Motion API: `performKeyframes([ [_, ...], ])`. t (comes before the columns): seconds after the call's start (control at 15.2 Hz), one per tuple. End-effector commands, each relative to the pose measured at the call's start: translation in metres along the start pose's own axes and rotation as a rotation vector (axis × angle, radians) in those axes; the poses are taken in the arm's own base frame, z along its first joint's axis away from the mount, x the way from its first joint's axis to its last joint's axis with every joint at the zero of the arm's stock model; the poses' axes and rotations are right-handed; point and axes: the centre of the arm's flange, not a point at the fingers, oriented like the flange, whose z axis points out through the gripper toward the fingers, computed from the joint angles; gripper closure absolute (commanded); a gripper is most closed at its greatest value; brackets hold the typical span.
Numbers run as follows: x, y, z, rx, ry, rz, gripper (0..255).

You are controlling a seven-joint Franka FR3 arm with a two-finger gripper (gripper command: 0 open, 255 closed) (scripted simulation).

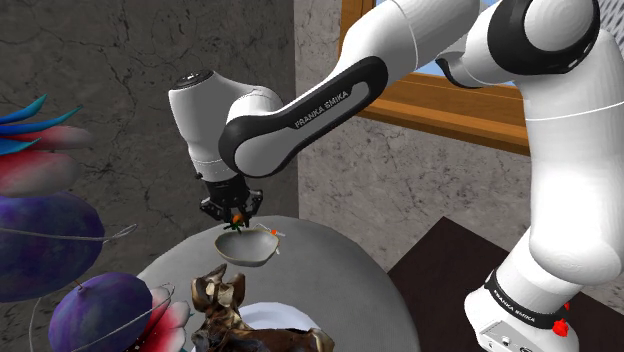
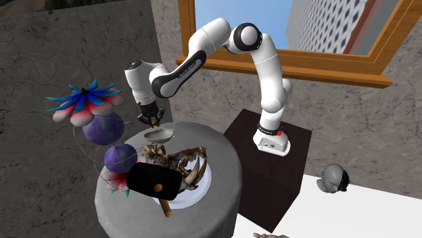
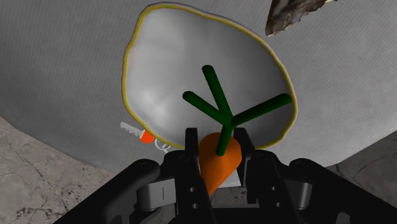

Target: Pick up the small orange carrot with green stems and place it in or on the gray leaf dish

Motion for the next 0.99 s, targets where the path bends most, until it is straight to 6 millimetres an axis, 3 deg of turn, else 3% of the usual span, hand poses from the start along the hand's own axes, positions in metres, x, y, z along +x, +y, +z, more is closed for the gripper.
performKeyframes([
  [0.0,0.0,0.0,0.0,0.0,0.0,0.0,255],
  [0.2,0.0,0.0,0.0,0.0,0.0,0.0,255],
  [0.26,0.0,0.0,0.0,0.0,0.0,0.0,0],
  [0.59,0.0,0.0,0.0,0.0,0.0,0.0,0],
  [0.86,0.0,0.0,-0.05,0.0,0.0,0.0,0],
  [0.92,0.0,0.0,-0.05,0.0,0.0,0.0,0],
])
